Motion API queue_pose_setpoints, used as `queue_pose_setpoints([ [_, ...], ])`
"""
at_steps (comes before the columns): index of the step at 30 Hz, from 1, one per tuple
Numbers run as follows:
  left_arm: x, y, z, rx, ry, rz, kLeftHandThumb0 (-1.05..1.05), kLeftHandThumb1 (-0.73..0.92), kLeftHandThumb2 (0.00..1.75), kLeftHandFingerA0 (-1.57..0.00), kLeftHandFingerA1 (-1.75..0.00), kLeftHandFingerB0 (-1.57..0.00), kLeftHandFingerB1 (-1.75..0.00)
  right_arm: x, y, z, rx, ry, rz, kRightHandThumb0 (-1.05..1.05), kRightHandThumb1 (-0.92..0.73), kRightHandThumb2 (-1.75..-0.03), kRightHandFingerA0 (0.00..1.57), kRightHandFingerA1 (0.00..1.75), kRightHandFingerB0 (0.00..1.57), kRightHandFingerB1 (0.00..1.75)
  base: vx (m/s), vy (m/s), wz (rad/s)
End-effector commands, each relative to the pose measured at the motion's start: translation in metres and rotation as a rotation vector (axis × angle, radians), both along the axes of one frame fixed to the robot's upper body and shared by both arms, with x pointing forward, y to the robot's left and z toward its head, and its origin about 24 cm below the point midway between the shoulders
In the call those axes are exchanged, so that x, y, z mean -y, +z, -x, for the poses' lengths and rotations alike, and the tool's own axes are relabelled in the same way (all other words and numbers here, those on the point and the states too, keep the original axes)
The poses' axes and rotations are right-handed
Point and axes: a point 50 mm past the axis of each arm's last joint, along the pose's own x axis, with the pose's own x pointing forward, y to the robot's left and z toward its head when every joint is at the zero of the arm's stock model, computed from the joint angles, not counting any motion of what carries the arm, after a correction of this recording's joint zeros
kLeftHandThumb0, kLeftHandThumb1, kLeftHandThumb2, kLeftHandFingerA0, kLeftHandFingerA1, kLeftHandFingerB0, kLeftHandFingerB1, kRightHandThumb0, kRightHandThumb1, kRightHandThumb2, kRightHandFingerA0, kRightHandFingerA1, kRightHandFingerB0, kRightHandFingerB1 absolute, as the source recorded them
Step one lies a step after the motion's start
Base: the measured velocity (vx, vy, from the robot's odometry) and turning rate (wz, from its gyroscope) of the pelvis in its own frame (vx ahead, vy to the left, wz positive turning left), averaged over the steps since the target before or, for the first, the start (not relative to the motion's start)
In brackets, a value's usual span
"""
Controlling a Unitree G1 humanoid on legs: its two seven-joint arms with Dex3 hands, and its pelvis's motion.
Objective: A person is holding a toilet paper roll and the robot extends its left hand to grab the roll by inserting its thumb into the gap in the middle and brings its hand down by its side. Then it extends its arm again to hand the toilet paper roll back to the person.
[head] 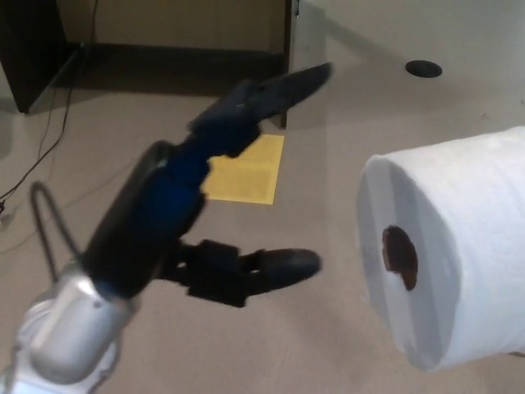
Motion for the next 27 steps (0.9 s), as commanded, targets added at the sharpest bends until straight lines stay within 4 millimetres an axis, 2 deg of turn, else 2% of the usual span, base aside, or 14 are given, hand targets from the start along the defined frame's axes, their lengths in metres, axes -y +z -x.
queue_pose_setpoints([
  [1,0.021,-0.002,-0.014,-0.105,0.061,-0.091,-0.29,0.26,0.83,-0.01,-0.48,0.0,-0.49,0.002,0.003,-0.005,0.0,0.008,0.018,-0.36,-0.62,-0.58,0.75,0.57,0.43,0.35,0.0,0.0,0.0],
  [2,0.023,-0.002,-0.015,-0.099,0.065,-0.097,-0.48,0.44,0.55,-0.24,-0.35,-0.09,-0.21,0.002,0.003,-0.006,0.001,0.01,0.017,-0.43,-0.5,-0.81,0.71,0.68,0.37,0.48,0.0,0.0,0.0],
  [5,0.028,-0.002,-0.015,-0.094,0.079,-0.111,-0.49,0.44,0.55,-0.25,-0.35,-0.08,-0.22,0.0,0.003,-0.006,0.003,0.014,0.014,-0.37,-0.62,-0.58,0.76,0.62,0.44,0.35,0.0,0.0,0.0],
  [6,0.032,-0.003,-0.016,-0.114,0.072,-0.104,-0.29,0.25,0.83,-0.01,-0.49,0.0,-0.49,0.0,0.002,-0.005,-0.001,0.017,0.016,-0.36,-0.63,-0.58,0.76,0.61,0.44,0.35,0.0,0.0,0.0],
  [7,0.035,-0.003,-0.016,-0.121,0.07,-0.102,-0.29,0.25,0.82,-0.01,-0.49,0.0,-0.49,0.0,0.002,-0.004,-0.003,0.019,0.019,-0.43,-0.51,-0.81,0.71,0.68,0.37,0.48,0.0,0.0,0.0],
  [14,0.05,-0.002,-0.023,-0.108,0.085,-0.109,-0.29,0.23,0.82,0.0,-0.48,0.0,-0.49,-0.002,0.001,-0.004,-0.001,0.035,0.028,-0.36,-0.64,-0.59,0.76,0.63,0.44,0.35,0.0,0.0,0.0],
  [15,0.051,-0.001,-0.023,-0.112,0.084,-0.11,-0.29,0.24,0.82,0.0,-0.48,0.0,-0.49,-0.001,0.002,-0.005,0.0,0.035,0.031,-0.45,-0.52,-0.82,0.71,0.67,0.38,0.49,0.0,0.0,0.0],
  [17,0.053,0.0,-0.024,-0.118,0.083,-0.108,-0.29,0.24,0.82,0.0,-0.48,0.0,-0.49,0.0,0.004,-0.007,0.005,0.035,0.034,-0.36,-0.63,-0.59,0.74,0.59,0.44,0.35,0.0,0.0,0.0],
  [20,0.056,-0.002,-0.022,-0.123,0.082,-0.113,-0.28,0.24,0.82,0.0,-0.48,0.0,-0.49,-0.001,0.001,-0.004,-0.007,0.029,0.025,-0.36,-0.65,-0.59,0.77,0.68,0.44,0.35,0.0,0.0,0.0],
  [21,0.057,-0.002,-0.021,-0.127,0.081,-0.119,-0.52,0.37,0.66,-0.14,-0.41,-0.07,-0.2,-0.001,0.001,-0.002,-0.011,0.033,0.028,-0.36,-0.65,-0.59,0.78,0.66,0.44,0.35,0.0,0.0,0.0],
  [23,0.058,-0.004,-0.019,-0.126,0.081,-0.129,-0.52,0.36,0.67,-0.13,-0.41,-0.07,-0.2,-0.001,-0.002,0.002,-0.021,0.037,0.03,-0.36,-0.65,-0.59,0.76,0.65,0.44,0.35,0.0,0.0,0.0],
  [24,0.059,-0.005,-0.019,-0.122,0.08,-0.135,-0.28,0.26,0.83,0.0,-0.48,0.0,-0.49,-0.002,-0.003,0.004,-0.028,0.037,0.03,-0.36,-0.64,-0.59,0.76,0.62,0.44,0.35,0.0,0.0,0.0],
  [25,0.061,-0.006,-0.018,-0.124,0.074,-0.134,-0.51,0.37,0.64,-0.19,-0.4,-0.09,-0.26,-0.003,-0.004,0.005,-0.031,0.035,0.03,-0.35,-0.64,-0.59,0.77,0.62,0.44,0.36,0.0,0.0,0.0],
  [27,0.066,-0.006,-0.017,-0.12,0.068,-0.142,-0.52,0.38,0.65,-0.21,-0.4,-0.08,-0.29,-0.004,-0.005,0.006,-0.032,0.027,0.017,-0.35,-0.64,-0.59,0.75,0.63,0.45,0.36,0.0,0.0,0.0],
])
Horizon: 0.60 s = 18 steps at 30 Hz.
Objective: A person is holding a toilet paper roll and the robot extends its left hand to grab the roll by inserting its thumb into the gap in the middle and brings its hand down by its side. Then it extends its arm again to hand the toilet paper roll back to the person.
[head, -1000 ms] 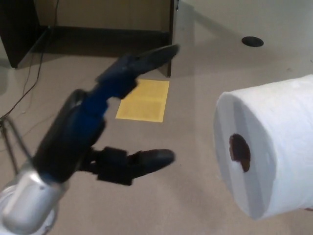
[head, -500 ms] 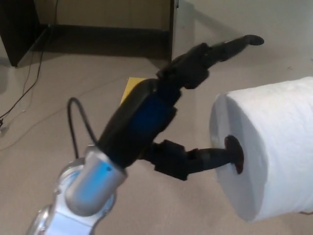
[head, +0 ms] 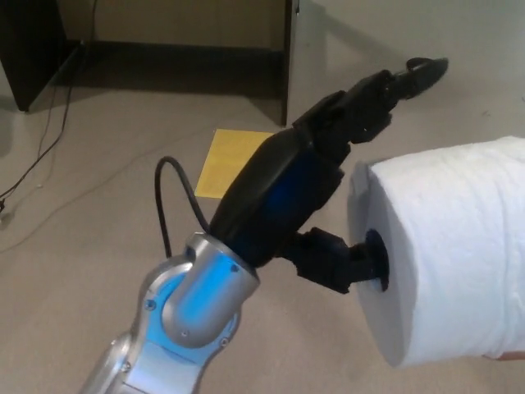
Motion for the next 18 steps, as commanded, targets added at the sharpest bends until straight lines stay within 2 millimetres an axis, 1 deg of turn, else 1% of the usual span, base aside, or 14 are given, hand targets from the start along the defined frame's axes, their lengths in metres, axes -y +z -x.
queue_pose_setpoints([
  [1,0.008,-0.003,0.001,0.005,0.031,-0.047,-0.52,0.38,0.65,-0.21,-0.4,-0.08,-0.29,0.001,-0.004,0.008,-0.02,-0.022,-0.006,-0.35,-0.64,-0.59,0.75,0.63,0.45,0.36,0.0,0.0,0.0],
  [2,0.013,-0.002,0.002,-0.001,0.033,-0.05,-0.54,0.39,0.64,-0.22,-0.38,-0.09,-0.31,0.0,-0.005,0.009,-0.023,-0.024,-0.006,-0.42,-0.53,-0.81,0.68,0.68,0.38,0.49,0.0,0.0,0.0],
  [3,0.016,-0.001,0.002,0.004,0.032,-0.05,-0.54,0.39,0.64,-0.23,-0.39,-0.09,-0.32,0.0,-0.006,0.01,-0.026,-0.017,0.003,-0.43,-0.53,-0.81,0.69,0.68,0.38,0.48,0.0,0.0,0.0],
  [6,0.027,0.001,0.005,0.019,0.018,-0.061,-0.55,0.39,0.65,-0.26,-0.41,-0.09,-0.34,-0.001,-0.006,0.01,-0.024,-0.017,0.006,-0.41,-0.52,-0.81,0.7,0.7,0.37,0.48,0.0,0.0,0.0],
  [9,0.037,-0.001,0.007,0.036,-0.032,-0.046,-0.53,0.39,0.64,-0.33,-0.42,-0.11,-0.34,-0.003,-0.006,0.009,-0.022,-0.019,0.001,-0.36,-0.64,-0.59,0.74,0.61,0.45,0.36,0.0,0.0,0.0],
  [10,0.04,-0.001,0.007,0.032,-0.046,-0.049,-0.52,0.41,0.66,-0.38,-0.45,-0.11,-0.35,-0.003,-0.006,0.008,-0.018,-0.02,-0.003,-0.36,-0.63,-0.58,0.74,0.65,0.46,0.36,0.0,0.0,0.0],
  [11,0.044,-0.002,0.008,0.021,-0.075,-0.05,-0.36,0.65,0.62,-0.71,-0.48,-0.24,-0.31,-0.004,-0.005,0.007,-0.016,-0.019,-0.008,-0.36,-0.63,-0.59,0.74,0.66,0.46,0.36,0.0,0.0,0.0],
  [12,0.048,-0.003,0.008,0.006,-0.108,-0.05,-0.36,0.65,0.62,-0.71,-0.48,-0.24,-0.31,-0.004,-0.005,0.007,-0.014,-0.017,-0.012,-0.36,-0.63,-0.59,0.74,0.66,0.46,0.36,0.0,0.0,0.0],
  [13,0.049,-0.003,0.01,-0.017,-0.138,-0.052,-0.25,0.73,0.63,-1.05,-0.58,-0.46,-0.35,-0.005,-0.006,0.007,-0.02,-0.015,-0.013,-0.42,-0.52,-0.82,0.69,0.71,0.39,0.49,0.0,0.0,0.0],
  [14,0.049,-0.004,0.011,-0.025,-0.15,-0.052,-0.18,0.72,0.63,-1.14,-0.65,-0.61,-0.39,-0.005,-0.006,0.007,-0.021,-0.015,-0.014,-0.37,-0.64,-0.59,0.73,0.64,0.46,0.36,0.0,0.0,0.0],
  [15,0.049,-0.005,0.011,-0.032,-0.159,-0.055,-0.12,0.74,0.63,-1.15,-0.73,-0.84,-0.49,-0.005,-0.006,0.007,-0.022,-0.012,-0.012,-0.36,-0.65,-0.59,0.72,0.61,0.47,0.37,0.0,0.0,0.0],
  [16,0.049,-0.006,0.013,-0.04,-0.165,-0.059,-0.12,0.74,0.63,-1.15,-0.73,-0.84,-0.49,-0.004,-0.006,0.008,-0.024,-0.009,-0.01,-0.36,-0.65,-0.59,0.72,0.61,0.47,0.37,0.0,0.0,0.0],
  [17,0.047,-0.011,0.016,-0.026,-0.157,-0.029,-0.09,0.75,0.66,-0.96,-1.33,-0.96,-0.95,-0.004,-0.006,0.008,-0.024,-0.004,-0.016,-0.36,-0.65,-0.59,0.7,0.6,0.47,0.37,0.0,0.0,0.0],
  [18,0.047,-0.011,0.016,-0.026,-0.158,-0.029,-0.09,0.75,0.66,-0.96,-1.33,-0.96,-0.95,-0.004,-0.006,0.008,-0.024,-0.004,-0.016,-0.36,-0.65,-0.59,0.7,0.6,0.47,0.37,0.0,0.0,0.0],
])
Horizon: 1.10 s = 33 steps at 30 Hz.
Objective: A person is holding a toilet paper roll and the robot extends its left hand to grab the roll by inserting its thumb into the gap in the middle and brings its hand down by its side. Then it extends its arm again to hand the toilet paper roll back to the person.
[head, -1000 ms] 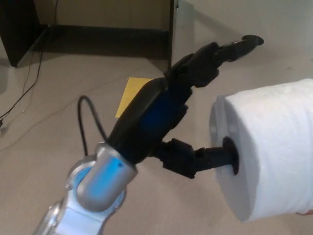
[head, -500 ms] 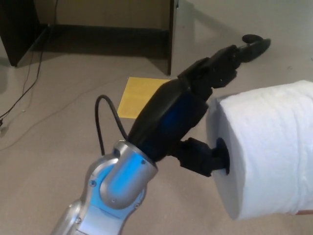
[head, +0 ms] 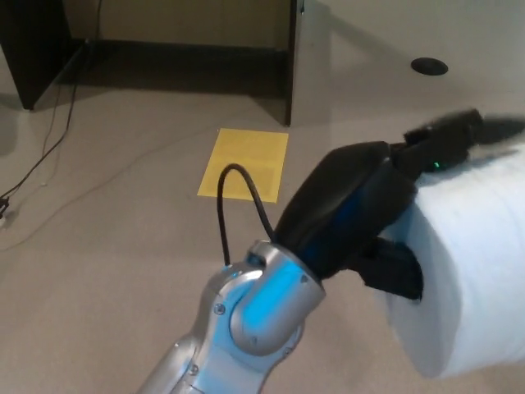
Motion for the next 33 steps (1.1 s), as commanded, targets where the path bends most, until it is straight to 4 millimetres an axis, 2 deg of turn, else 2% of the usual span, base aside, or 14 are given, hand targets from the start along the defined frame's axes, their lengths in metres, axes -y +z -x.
queue_pose_setpoints([
  [1,0.003,-0.007,0.011,0.026,-0.058,0.029,-0.07,0.77,0.69,-0.74,-1.66,-0.72,-1.36,0.003,-0.001,0.004,-0.014,0.001,0.008,-0.37,-0.65,-0.59,0.7,0.6,0.49,0.38,0.0,0.0,0.0],
  [7,-0.009,-0.012,0.01,0.04,-0.013,0.046,-0.07,0.79,0.75,-0.68,-1.67,-0.64,-1.42,0.001,-0.001,0.002,-0.021,0.007,0.016,-0.34,-0.65,-0.6,0.71,0.52,0.51,0.39,0.0,0.0,0.0],
  [8,-0.011,-0.014,0.01,0.042,-0.011,0.048,-0.07,0.76,0.8,-0.68,-1.65,-0.66,-1.41,0.001,-0.002,0.002,-0.023,0.009,0.019,-0.35,-0.65,-0.6,0.71,0.51,0.51,0.39,0.0,0.0,0.0],
  [9,-0.015,-0.016,0.01,0.037,0.0,0.052,-0.07,0.76,0.83,-0.81,-1.6,-0.73,-1.35,0.0,-0.002,0.002,-0.024,0.006,0.016,-0.35,-0.65,-0.6,0.7,0.5,0.52,0.39,0.0,0.0,0.0],
  [10,-0.018,-0.017,0.01,0.034,0.007,0.047,-0.08,0.74,0.82,-0.8,-1.57,-0.77,-1.26,0.0,-0.002,0.002,-0.023,0.009,0.015,-0.35,-0.65,-0.6,0.7,0.5,0.52,0.4,0.0,0.0,0.0],
  [13,-0.027,-0.02,0.007,0.026,0.019,0.05,-0.08,0.73,0.82,-0.81,-1.53,-0.79,-1.25,-0.002,-0.002,0.001,-0.02,0.015,0.016,-0.36,-0.66,-0.6,0.69,0.48,0.52,0.39,0.0,0.0,0.0],
  [20,-0.073,-0.031,0.002,0.01,0.122,0.042,-0.03,0.69,0.88,-0.88,-1.56,-0.79,-1.3,0.0,-0.001,-0.001,-0.031,0.018,0.031,-0.36,-0.65,-0.6,0.73,0.51,0.53,0.4,0.0,0.0,0.0],
  [23,-0.099,-0.036,-0.003,-0.001,0.159,0.076,0.0,0.71,0.8,-0.96,-1.4,-0.84,-1.16,0.0,0.0,-0.002,-0.025,0.026,0.032,-0.36,-0.65,-0.61,0.71,0.51,0.55,0.41,0.0,0.0,0.0],
  [25,-0.114,-0.037,-0.006,0.002,0.201,0.072,-0.04,0.73,0.79,-0.93,-1.44,-0.82,-1.2,0.001,0.0,-0.002,-0.026,0.022,0.026,-0.36,-0.65,-0.6,0.71,0.52,0.55,0.41,0.0,0.0,0.0],
  [27,-0.131,-0.034,-0.006,0.0,0.246,0.083,-0.13,0.8,0.75,-0.99,-1.37,-0.82,-1.23,0.001,0.0,-0.002,-0.028,0.014,0.02,-0.37,-0.65,-0.6,0.7,0.5,0.55,0.41,0.0,0.0,0.0],
  [28,-0.138,-0.033,-0.005,-0.013,0.264,0.088,-0.12,0.73,0.84,-1.01,-1.33,-0.81,-1.23,0.001,0.0,-0.001,-0.03,0.012,0.019,-0.37,-0.65,-0.6,0.7,0.5,0.55,0.41,0.0,0.0,0.0],
  [29,-0.141,-0.033,-0.005,-0.018,0.27,0.09,-0.12,0.73,0.84,-1.01,-1.33,-0.81,-1.23,0.001,-0.001,-0.001,-0.031,0.012,0.019,-0.37,-0.65,-0.6,0.7,0.5,0.55,0.41,0.0,0.0,0.0],
  [30,-0.159,-0.034,-0.003,-0.041,0.297,0.118,-0.01,0.68,0.96,-0.99,-1.33,-0.78,-1.22,0.002,-0.001,0.001,-0.026,0.013,0.021,-0.36,-0.65,-0.6,0.69,0.49,0.55,0.41,0.0,0.0,0.0],
  [33,-0.185,-0.042,0.006,-0.057,0.375,0.108,0.02,0.68,0.96,-1.01,-1.34,-0.79,-1.23,0.003,-0.001,0.002,-0.024,0.014,0.029,-0.36,-0.65,-0.6,0.73,0.54,0.55,0.41,0.0,0.0,0.0],
])
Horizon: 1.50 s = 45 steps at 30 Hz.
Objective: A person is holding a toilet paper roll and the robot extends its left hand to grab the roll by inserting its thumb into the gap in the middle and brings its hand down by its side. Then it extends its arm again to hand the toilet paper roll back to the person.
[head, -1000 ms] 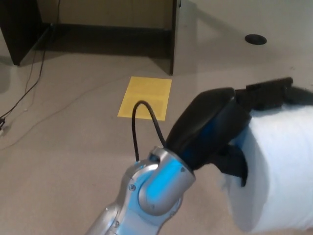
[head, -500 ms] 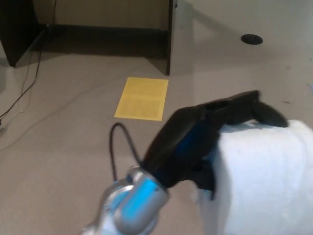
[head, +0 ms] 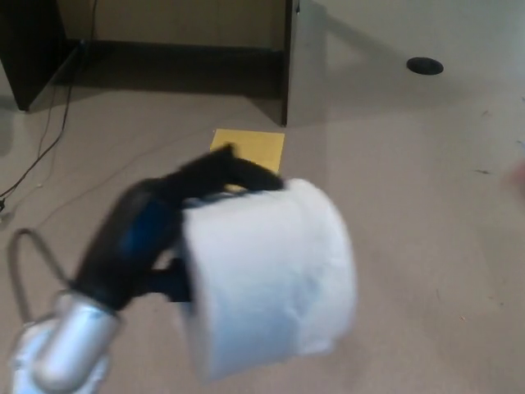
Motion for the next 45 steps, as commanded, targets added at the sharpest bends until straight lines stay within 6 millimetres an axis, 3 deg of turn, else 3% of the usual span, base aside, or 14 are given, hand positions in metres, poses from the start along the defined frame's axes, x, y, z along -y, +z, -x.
queue_pose_setpoints([
  [1,-0.043,-0.005,0.017,-0.016,0.038,0.048,-0.01,0.71,0.93,-1.05,-1.32,-0.78,-1.24,0.007,0.0,0.004,-0.007,-0.007,0.027,-0.36,-0.65,-0.6,0.73,0.53,0.56,0.41,0.0,0.0,0.0],
  [3,-0.057,-0.015,0.023,-0.056,0.074,0.044,-0.02,0.73,0.9,-1.03,-1.32,-0.76,-1.25,0.007,0.0,0.003,-0.006,-0.009,0.023,-0.36,-0.65,-0.6,0.73,0.53,0.55,0.41,0.0,0.0,0.0],
  [4,-0.065,-0.022,0.026,-0.086,0.095,0.055,-0.13,0.82,0.73,-1.06,-1.3,-0.77,-1.24,0.007,0.001,0.002,-0.005,-0.008,0.021,-0.36,-0.66,-0.6,0.7,0.5,0.54,0.41,0.0,0.0,0.0],
  [6,-0.083,-0.038,0.031,-0.137,0.146,0.071,-0.1,0.82,0.73,-1.04,-1.28,-0.75,-1.22,0.007,0.003,-0.003,0.0,-0.011,0.018,-0.36,-0.66,-0.6,0.7,0.49,0.54,0.41,0.0,0.0,0.0],
  [8,-0.116,-0.077,0.047,-0.211,0.258,0.043,-0.03,0.79,0.74,-0.99,-1.33,-0.78,-1.2,0.009,0.005,-0.005,0.004,-0.011,0.023,-0.37,-0.66,-0.6,0.71,0.51,0.54,0.41,0.0,0.0,0.0],
  [10,-0.128,-0.092,0.053,-0.261,0.309,0.022,-0.01,0.75,0.8,-0.99,-1.33,-0.79,-1.2,0.01,0.006,-0.006,0.01,-0.013,0.029,-0.37,-0.65,-0.6,0.71,0.51,0.55,0.41,0.0,0.0,0.0],
  [11,-0.139,-0.108,0.06,-0.295,0.367,-0.011,0.09,0.67,0.92,-1.02,-1.31,-0.82,-1.2,0.012,0.006,-0.004,0.016,-0.014,0.032,-0.38,-0.65,-0.6,0.75,0.59,0.57,0.42,0.0,0.0,0.0],
  [12,-0.151,-0.128,0.072,-0.363,0.41,-0.028,0.09,0.7,0.88,-0.96,-1.35,-0.79,-1.21,0.014,0.005,-0.002,0.016,-0.016,0.037,-0.38,-0.65,-0.59,0.78,0.63,0.58,0.42,0.0,0.0,0.0],
  [17,-0.175,-0.177,0.104,-0.585,0.558,-0.085,-0.01,0.75,0.85,-0.94,-1.39,-0.75,-1.22,0.022,0.007,0.001,0.009,-0.04,0.043,-0.37,-0.65,-0.6,0.76,0.57,0.56,0.41,0.0,0.0,0.0],
  [20,-0.193,-0.202,0.129,-0.733,0.669,-0.157,-0.06,0.82,0.7,-0.87,-1.32,-0.74,-1.16,0.021,0.009,-0.005,0.015,-0.055,0.033,-0.37,-0.65,-0.6,0.75,0.56,0.55,0.41,0.0,0.0,0.0],
  [25,-0.205,-0.219,0.145,-0.845,0.749,-0.244,-0.09,0.84,0.65,-0.88,-1.27,-0.76,-1.08,0.022,0.011,-0.008,0.02,-0.055,0.034,-0.37,-0.65,-0.6,0.75,0.63,0.56,0.41,0.0,0.0,0.0],
  [30,-0.208,-0.227,0.145,-0.882,0.765,-0.26,-0.07,0.83,0.65,-0.92,-1.26,-0.75,-1.1,0.023,0.012,-0.01,0.027,-0.056,0.038,-0.37,-0.65,-0.6,0.75,0.58,0.56,0.41,0.0,0.0,0.0],
  [35,-0.21,-0.231,0.15,-0.887,0.763,-0.266,-0.11,0.83,0.66,-0.89,-1.34,-0.72,-1.24,0.022,0.01,-0.006,0.017,-0.061,0.028,-0.37,-0.64,-0.6,0.75,0.59,0.55,0.41,0.0,0.0,0.0],
  [45,-0.211,-0.228,0.15,-0.828,0.76,-0.27,-0.12,0.82,0.65,-0.89,-1.28,-0.74,-1.08,0.021,0.008,-0.003,0.011,-0.052,0.033,-0.38,-0.64,-0.6,0.76,0.58,0.57,0.41,0.0,0.0,0.0],
])
